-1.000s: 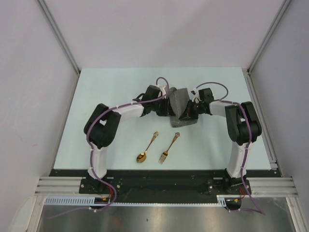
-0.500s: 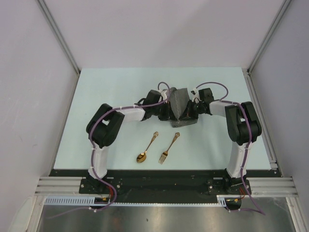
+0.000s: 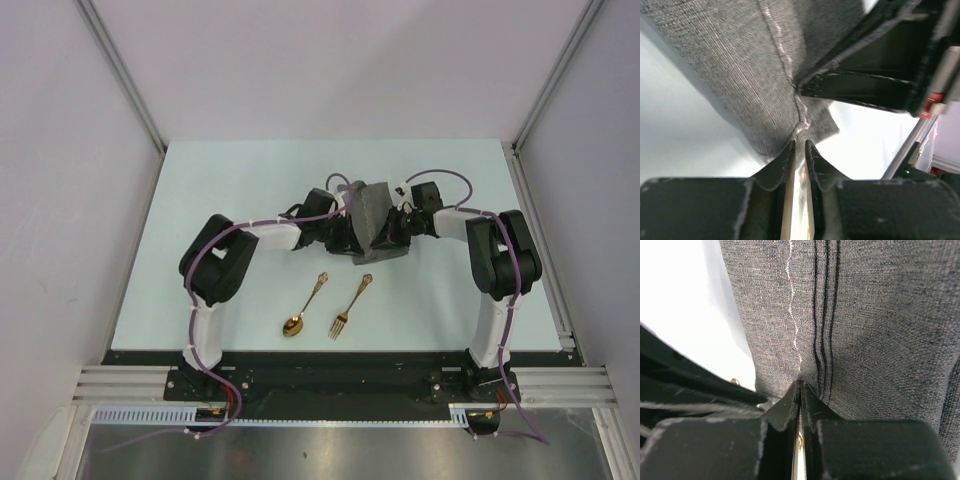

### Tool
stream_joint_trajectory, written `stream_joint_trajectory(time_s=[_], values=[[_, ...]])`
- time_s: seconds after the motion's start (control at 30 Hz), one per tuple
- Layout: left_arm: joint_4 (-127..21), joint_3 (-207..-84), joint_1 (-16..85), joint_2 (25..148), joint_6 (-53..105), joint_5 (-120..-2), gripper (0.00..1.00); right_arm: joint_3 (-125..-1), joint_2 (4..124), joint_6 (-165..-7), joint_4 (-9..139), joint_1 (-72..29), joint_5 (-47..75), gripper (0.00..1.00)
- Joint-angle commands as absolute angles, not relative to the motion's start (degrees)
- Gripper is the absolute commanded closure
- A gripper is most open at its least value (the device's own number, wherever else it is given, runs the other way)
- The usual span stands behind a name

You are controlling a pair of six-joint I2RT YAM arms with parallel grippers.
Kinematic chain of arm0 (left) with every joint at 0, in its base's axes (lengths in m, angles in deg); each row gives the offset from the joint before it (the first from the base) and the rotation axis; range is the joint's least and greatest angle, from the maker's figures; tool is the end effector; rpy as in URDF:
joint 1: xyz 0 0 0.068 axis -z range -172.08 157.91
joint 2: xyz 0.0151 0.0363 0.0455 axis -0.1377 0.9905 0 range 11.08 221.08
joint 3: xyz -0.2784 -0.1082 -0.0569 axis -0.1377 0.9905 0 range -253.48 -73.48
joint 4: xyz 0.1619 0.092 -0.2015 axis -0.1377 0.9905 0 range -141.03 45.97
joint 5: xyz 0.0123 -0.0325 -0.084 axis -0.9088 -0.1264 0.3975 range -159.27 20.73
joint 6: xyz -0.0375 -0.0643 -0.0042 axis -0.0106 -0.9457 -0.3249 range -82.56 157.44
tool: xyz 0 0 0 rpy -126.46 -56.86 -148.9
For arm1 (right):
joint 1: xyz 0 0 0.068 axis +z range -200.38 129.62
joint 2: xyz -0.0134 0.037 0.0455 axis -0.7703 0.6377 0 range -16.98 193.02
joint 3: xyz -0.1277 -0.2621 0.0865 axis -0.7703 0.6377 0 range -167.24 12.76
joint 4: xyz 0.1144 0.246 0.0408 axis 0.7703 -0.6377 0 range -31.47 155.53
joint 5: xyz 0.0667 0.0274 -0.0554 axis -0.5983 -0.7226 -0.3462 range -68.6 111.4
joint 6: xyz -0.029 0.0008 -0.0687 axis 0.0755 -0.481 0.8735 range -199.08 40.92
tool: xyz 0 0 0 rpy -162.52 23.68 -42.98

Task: Fold the napkin into a case and place the utensils inside
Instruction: Fold the lower triangle-folded napkin at the center of the board.

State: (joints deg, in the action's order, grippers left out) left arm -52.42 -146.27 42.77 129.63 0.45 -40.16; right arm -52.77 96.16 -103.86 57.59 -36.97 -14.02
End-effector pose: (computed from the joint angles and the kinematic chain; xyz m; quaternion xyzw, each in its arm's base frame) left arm 0.3740 -0.2976 0.1401 0.0808 0.8938 -0.4078 0.1681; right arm 0.4058 0.1340 0.1322 0.0004 0.9143 0.3669 0.1716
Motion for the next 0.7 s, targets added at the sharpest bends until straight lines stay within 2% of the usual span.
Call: stream_joint_trajectory(time_s=[0.0, 0.2, 0.33, 0.43, 0.53, 0.57, 0.67], values=[[-52.78, -146.33, 42.72, 123.67, 1.32, -39.13, 0.81, -54.73, 96.75, -102.11, 56.65, -36.84, -11.29, 0.96], [-54.81, -146.87, 42.89, 127.53, -2.11, -36.22, 0.81, -54.91, 97.19, -102.20, 56.48, -36.67, -11.03, 0.96], [-51.91, -145.03, 42.98, 132.28, -0.27, -39.20, 0.85, -54.91, 97.37, -102.37, 56.74, -36.49, -11.21, 0.96], [-52.00, -144.67, 42.63, 131.06, 0.70, -40.17, 0.84, -54.82, 97.28, -102.11, 56.39, -36.23, -10.94, 0.96], [-49.47, -149.23, 42.46, 127.02, 4.20, -41.84, 0.74, -54.74, 97.36, -102.29, 56.65, -36.23, -10.77, 0.96], [-49.10, -152.20, 42.28, 125.88, 5.09, -42.19, 0.66, -54.82, 97.37, -102.29, 56.65, -36.23, -10.94, 0.96], [-49.80, -157.13, 40.35, 123.32, 6.15, -43.42, 0.57, -55.26, 97.19, -102.20, 56.57, -36.31, -10.94, 0.96]])
